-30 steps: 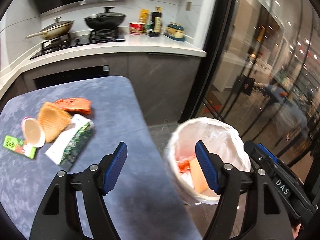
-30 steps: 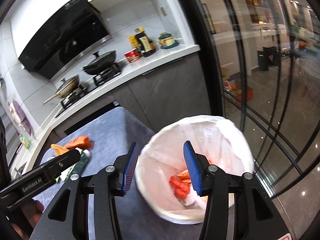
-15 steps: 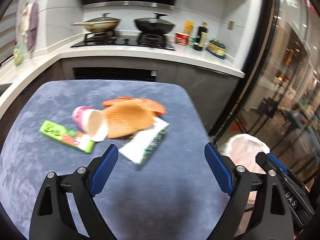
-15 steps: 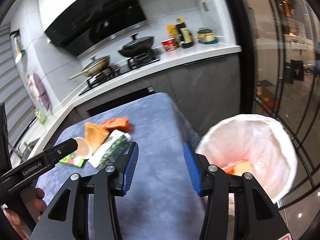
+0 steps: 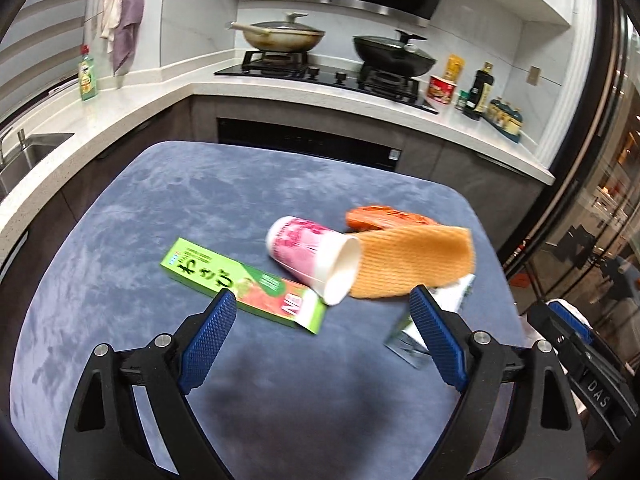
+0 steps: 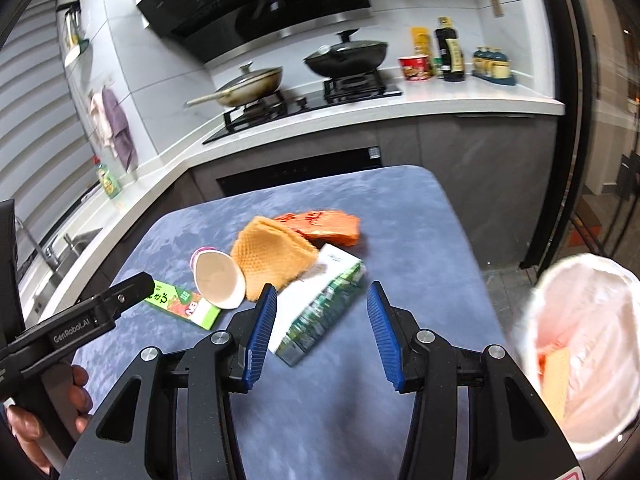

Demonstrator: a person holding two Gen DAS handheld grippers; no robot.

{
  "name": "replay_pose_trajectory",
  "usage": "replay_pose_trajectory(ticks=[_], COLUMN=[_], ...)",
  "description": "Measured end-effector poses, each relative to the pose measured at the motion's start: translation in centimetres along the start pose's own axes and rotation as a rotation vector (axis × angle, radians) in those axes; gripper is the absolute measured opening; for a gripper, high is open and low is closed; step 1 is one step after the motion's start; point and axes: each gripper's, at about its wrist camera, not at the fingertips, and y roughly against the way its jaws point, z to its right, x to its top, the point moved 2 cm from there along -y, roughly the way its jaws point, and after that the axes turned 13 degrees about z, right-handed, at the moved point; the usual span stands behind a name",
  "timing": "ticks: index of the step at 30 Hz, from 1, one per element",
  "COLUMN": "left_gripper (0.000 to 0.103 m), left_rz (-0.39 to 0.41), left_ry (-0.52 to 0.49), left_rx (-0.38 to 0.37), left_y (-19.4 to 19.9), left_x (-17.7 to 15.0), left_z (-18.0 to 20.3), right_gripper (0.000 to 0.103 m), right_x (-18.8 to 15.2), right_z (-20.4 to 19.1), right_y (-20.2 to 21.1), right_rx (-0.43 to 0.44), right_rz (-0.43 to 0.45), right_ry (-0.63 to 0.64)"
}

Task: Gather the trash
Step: 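Move both grippers back to the pink paper cup and second foam net, then grasp the pink paper cup with left gripper while right grasps the foam net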

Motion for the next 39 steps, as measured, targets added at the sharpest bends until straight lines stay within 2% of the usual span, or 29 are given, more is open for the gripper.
replay_pose_trajectory(ticks=[9,16,17,20,26,28,32,34,36,39], left_gripper=[0.084,0.084,0.084,0.08,0.06,0.048,0.029,0.013,0.007,0.004], left_rz=[-0.033,-0.065,-0.068,-0.079,-0.095,-0.097,-0.103,-0.11,-0.112,-0.105], left_ry=[-0.02,-0.048,-0.056,-0.077,-0.076,-0.079,-0.085,-0.082,-0.08,-0.082], left_rx=[0.013,-0.015,-0.019,-0.021,-0.03,-0.035,-0.037,-0.044,-0.043,-0.042], left_y=[-4.6,-8.1,-8.5,-9.6,-10.9,-11.0,-11.2,-11.1,-10.8,-10.0], left_x=[0.3,0.0,-0.1,-0.5,-1.0,-1.1,-1.2,-1.3,-1.3,-1.4], left_z=[-1.4,-0.7,-0.5,0.1,0.4,0.5,0.8,0.8,0.8,0.9], right_gripper=[0.046,0.046,0.044,0.027,0.018,0.018,0.018,0.018,0.018,0.018], right_x=[0.9,0.7,0.6,0.3,0.2,0.3,0.4,0.5,0.6,0.8], right_z=[-2.2,-2.8,-2.7,-2.6,-1.9,-1.7,-1.1,-0.8,-0.5,0.0], right_y=[-6.9,-10.4,-10.6,-10.8,-9.3,-8.8,-7.4,-6.7,-5.9,-4.7], right_rx=[0.01,0.031,0.042,0.056,0.08,0.082,0.081,0.079,0.073,0.067], right_rz=[-0.049,-0.081,-0.088,-0.095,-0.084,-0.075,-0.058,-0.049,-0.039,-0.019], right_ry=[0.043,0.037,0.028,0.017,-0.012,-0.023,-0.038,-0.044,-0.054,-0.069])
